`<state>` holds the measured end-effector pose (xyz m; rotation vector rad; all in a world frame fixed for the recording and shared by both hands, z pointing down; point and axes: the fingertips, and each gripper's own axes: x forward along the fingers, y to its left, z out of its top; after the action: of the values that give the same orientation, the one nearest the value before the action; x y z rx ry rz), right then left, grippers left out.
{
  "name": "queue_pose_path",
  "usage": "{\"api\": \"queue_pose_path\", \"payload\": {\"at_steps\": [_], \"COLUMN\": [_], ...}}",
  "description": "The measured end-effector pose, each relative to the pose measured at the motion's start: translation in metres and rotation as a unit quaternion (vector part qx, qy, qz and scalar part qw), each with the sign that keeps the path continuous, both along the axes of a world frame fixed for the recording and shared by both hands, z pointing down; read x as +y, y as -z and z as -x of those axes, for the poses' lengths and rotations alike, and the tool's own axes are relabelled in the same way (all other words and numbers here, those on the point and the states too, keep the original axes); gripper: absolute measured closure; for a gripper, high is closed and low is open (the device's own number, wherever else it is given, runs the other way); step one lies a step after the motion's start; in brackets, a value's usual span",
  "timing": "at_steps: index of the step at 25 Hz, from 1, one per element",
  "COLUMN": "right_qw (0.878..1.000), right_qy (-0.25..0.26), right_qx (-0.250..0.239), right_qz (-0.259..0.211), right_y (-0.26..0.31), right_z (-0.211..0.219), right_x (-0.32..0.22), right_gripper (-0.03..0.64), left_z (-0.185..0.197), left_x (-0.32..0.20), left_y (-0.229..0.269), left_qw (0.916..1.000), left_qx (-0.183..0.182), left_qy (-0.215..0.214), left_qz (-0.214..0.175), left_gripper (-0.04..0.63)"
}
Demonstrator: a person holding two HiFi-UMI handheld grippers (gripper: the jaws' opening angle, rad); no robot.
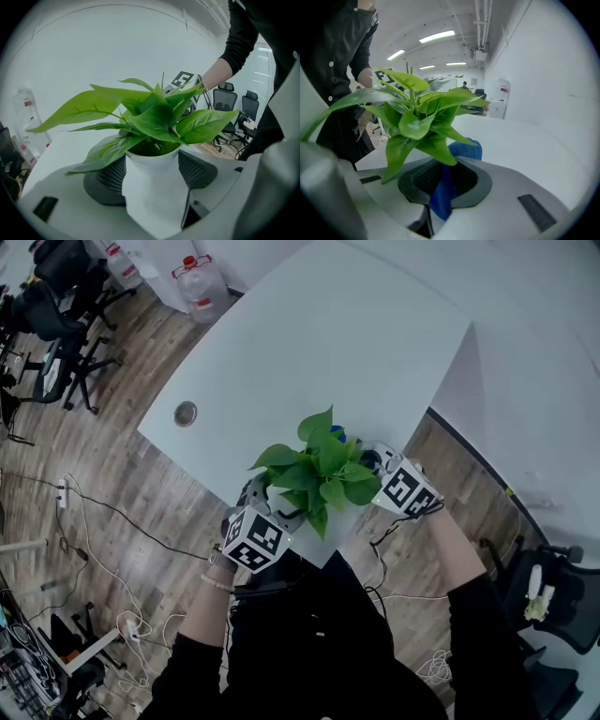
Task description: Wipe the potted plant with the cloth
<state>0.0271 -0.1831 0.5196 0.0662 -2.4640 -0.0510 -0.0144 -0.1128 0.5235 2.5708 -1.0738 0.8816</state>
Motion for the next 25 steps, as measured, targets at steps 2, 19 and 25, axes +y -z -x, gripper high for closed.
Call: {"api": "queue_pose_path", "payload": {"at_steps": [2,19,25], "right_qw": [0.999,0.958,0.943], "right_qy": [-0.029,-0.283,-0.328], "right_qx": [-0.010,-0.050,-0.052], "right_qz": [0.009,0.015,0.026], "right_y": [-0.001,0.003,0.004], "right_z": [-0.006,-0.023,-0.010], "right_x": [0.008,0.077,0.102], "right_gripper": [0.537,0.537,0.537], "left_z": [0.000,-0.002,-0.006], "left_x": [0.002,0.001,0.001], "left_y": [-0.001,0.000,0.000], "left_qw": [1.0000,0.9992,0.9977], "left_qx": [0.003,0.019,0.020], "left_qy": [0.005,0.034,0.063], "left_qz": [0.002,0.012,0.016], "left_gripper": [0.232,0.242,0.244]}}
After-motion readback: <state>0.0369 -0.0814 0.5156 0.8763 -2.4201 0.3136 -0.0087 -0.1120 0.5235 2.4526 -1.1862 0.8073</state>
